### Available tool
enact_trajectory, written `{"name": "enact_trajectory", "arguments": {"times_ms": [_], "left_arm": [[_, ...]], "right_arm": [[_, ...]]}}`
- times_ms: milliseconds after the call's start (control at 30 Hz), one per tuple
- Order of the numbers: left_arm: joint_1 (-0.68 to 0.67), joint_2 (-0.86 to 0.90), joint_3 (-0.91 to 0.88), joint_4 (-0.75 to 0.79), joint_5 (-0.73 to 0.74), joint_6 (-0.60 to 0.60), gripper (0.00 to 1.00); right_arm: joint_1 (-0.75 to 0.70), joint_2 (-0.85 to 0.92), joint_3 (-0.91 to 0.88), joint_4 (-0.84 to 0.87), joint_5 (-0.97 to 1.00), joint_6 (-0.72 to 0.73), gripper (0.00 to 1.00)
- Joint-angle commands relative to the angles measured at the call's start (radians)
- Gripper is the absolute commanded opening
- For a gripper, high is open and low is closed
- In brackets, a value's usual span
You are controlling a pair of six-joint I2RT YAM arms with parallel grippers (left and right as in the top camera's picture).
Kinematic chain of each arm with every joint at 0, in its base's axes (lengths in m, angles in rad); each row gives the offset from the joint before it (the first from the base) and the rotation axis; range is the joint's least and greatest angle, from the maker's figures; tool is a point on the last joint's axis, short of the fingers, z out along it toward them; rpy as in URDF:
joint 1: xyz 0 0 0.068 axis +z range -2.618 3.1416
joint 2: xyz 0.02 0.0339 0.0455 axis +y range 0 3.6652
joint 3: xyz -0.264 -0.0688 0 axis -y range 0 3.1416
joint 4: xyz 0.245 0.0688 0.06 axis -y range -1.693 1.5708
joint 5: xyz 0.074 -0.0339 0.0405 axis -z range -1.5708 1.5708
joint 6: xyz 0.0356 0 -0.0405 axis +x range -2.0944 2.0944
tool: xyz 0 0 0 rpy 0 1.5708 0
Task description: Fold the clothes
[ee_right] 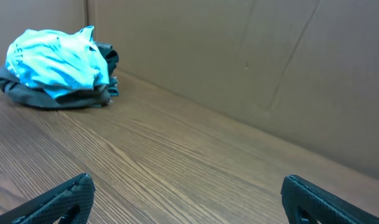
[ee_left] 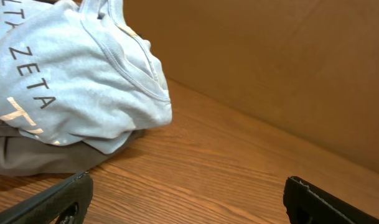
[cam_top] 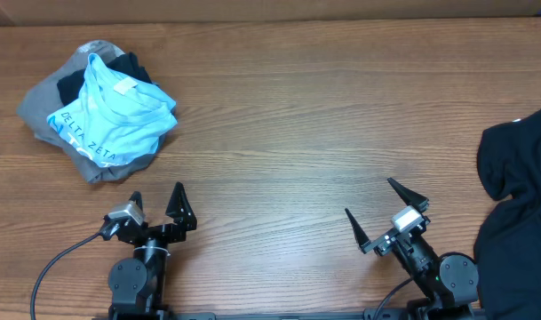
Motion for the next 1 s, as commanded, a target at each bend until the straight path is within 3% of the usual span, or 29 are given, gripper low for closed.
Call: {"name": "enact_trajectory", "arguments": {"times_ms": [0,233,467,733,967], "left_arm": [[0.005,-0.012,-0.003,0.001,0.029,0.016,1.00],[0.005,-0.011,0.089,-0.051,0.130,0.016,1.00],[0.005,0.123,0.353,-0.314,0.178,0.108,1.00],[0.004,0.547,0.792,-0.594,0.180,0.109,1.00],[0.004,0.909,1.250,-0.909,0.180,0.124,1.00]], "right_arm": [[-0.003,-0.010,-0.009,0.003,0.006,0.086,1.00],[-0.003,-0.009,0.084,-0.014,0.005,0.399,1.00],[-0.003,0.085,0.274,-0.308,0.018,0.425,1.00],[-0.003,0.491,0.646,-0.682,0.177,0.413,1.00],[-0.003,0.901,1.083,-0.966,0.121,0.411,1.00]]}}
